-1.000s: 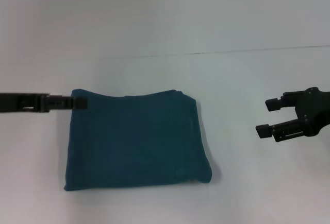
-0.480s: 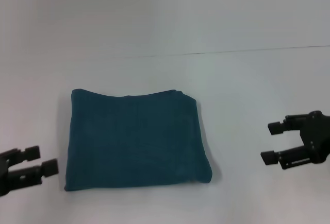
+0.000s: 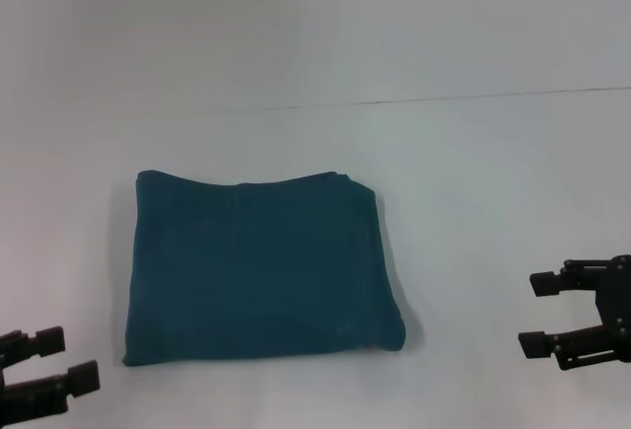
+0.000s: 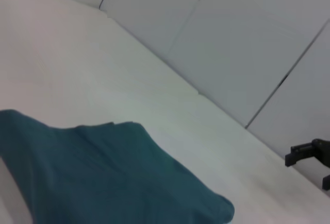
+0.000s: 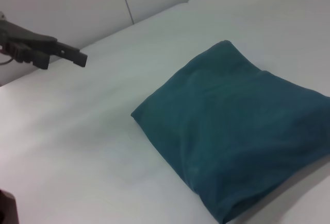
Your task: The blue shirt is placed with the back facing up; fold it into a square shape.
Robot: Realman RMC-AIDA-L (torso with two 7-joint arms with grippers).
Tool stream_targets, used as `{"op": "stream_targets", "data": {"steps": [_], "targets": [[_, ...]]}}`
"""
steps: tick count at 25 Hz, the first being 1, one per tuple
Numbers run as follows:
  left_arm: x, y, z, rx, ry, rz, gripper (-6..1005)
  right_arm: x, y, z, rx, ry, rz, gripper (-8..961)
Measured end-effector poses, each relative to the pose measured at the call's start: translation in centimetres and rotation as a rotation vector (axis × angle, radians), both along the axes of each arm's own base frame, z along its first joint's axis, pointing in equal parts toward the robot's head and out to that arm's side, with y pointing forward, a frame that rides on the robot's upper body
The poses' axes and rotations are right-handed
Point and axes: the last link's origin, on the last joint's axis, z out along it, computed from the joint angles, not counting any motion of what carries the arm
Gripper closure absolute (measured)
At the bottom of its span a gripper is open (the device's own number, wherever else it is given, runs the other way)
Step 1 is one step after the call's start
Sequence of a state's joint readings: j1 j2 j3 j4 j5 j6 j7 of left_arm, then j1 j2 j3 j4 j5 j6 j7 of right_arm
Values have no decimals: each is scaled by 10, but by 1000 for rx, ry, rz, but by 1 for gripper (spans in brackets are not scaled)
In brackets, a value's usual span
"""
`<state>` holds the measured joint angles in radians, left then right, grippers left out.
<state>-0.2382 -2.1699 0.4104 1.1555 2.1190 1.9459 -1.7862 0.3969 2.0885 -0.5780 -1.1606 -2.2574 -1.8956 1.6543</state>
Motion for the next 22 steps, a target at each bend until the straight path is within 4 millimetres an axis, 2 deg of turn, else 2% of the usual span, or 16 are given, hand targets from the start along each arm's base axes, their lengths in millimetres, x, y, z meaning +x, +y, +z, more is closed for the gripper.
{"op": "stream_targets", "data": {"steps": [22], "targets": [[-9,-6,-3,11,27,-5,38,5,-3,-3,13,17,4,29]]}}
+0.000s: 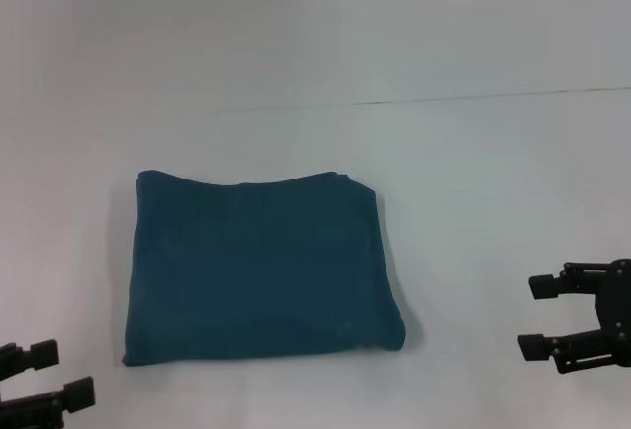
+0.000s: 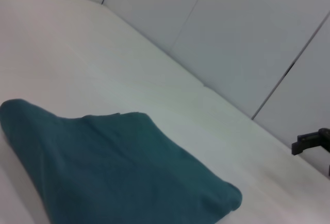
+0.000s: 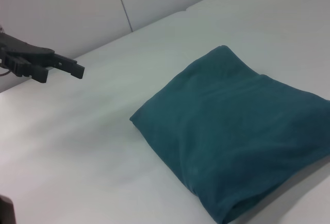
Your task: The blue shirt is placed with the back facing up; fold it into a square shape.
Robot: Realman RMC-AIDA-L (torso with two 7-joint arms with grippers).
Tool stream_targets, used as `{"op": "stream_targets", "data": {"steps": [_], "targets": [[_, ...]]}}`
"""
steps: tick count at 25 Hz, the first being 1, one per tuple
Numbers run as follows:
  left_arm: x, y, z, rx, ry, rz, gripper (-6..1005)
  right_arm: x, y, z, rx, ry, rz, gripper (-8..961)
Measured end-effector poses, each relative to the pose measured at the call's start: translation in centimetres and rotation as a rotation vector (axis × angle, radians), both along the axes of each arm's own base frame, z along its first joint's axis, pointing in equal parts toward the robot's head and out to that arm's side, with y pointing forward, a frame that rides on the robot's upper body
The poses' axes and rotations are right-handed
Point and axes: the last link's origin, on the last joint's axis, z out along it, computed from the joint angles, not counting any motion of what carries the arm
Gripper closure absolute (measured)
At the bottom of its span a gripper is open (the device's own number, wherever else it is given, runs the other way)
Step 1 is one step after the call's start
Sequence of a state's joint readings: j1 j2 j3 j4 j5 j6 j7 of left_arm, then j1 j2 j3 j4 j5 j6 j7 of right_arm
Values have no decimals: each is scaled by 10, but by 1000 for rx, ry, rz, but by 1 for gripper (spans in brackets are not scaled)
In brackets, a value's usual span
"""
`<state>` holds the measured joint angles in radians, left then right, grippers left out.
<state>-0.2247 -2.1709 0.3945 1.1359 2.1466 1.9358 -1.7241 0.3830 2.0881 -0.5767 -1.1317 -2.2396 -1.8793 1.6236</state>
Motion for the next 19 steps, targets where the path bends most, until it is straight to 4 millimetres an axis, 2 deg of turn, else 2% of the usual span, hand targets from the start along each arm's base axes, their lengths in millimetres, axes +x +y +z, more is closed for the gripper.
{"op": "stream_targets", "data": {"steps": [19], "targets": [[-5,-2,3,2,28,0,38,-7,3,-4,-29,4,22,29]]}}
